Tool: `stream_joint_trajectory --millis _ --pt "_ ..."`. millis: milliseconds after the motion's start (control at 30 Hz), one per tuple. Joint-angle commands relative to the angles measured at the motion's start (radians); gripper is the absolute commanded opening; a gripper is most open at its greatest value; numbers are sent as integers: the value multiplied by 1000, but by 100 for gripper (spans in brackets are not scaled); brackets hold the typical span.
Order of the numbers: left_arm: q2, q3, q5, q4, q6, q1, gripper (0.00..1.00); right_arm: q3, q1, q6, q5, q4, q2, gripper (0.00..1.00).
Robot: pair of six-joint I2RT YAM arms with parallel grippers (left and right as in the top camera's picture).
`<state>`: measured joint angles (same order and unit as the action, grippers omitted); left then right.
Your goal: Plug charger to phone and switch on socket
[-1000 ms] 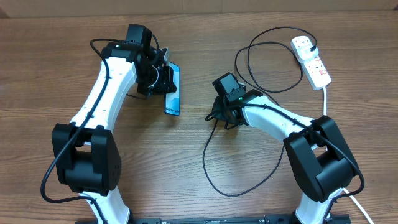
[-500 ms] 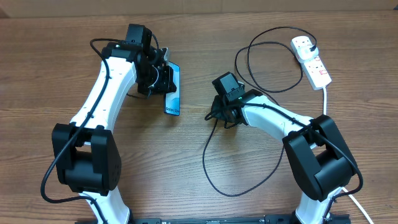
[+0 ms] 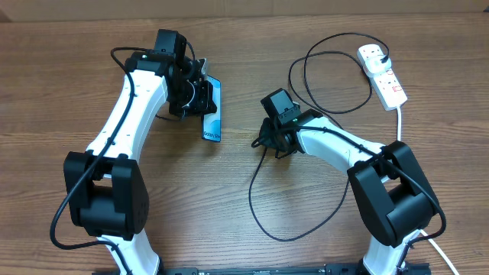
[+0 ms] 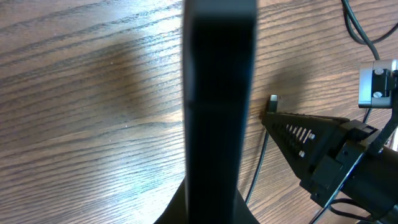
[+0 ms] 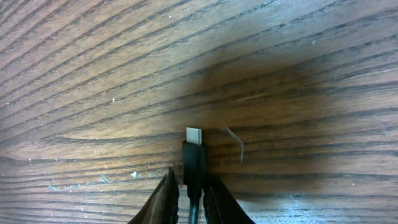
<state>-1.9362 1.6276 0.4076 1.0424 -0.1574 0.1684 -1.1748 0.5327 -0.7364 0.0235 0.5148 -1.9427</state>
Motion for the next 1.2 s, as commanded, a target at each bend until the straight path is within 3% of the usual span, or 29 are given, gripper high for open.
stream_joint_trajectory --millis 0,167,400,633,833,933,1167 --pt "-6 8 8 -5 -7 -5 4 13 10 -1 23 21 -50 15" --pt "-6 8 8 -6 -7 -5 4 13 10 0 12 12 -50 15" --pt "-6 8 8 -4 -6 -5 4 13 10 0 12 6 -51 4" --pt "-6 8 15 4 -6 -5 4 5 10 0 25 10 -53 4" --pt "-5 9 298 15 95 -9 4 -39 -23 13 181 72 43 4" --pt "-5 9 480 17 164 -21 4 -39 -50 89 312 95 121 4" --pt "-5 9 778 16 166 -90 4 -39 -117 269 632 224 316 4"
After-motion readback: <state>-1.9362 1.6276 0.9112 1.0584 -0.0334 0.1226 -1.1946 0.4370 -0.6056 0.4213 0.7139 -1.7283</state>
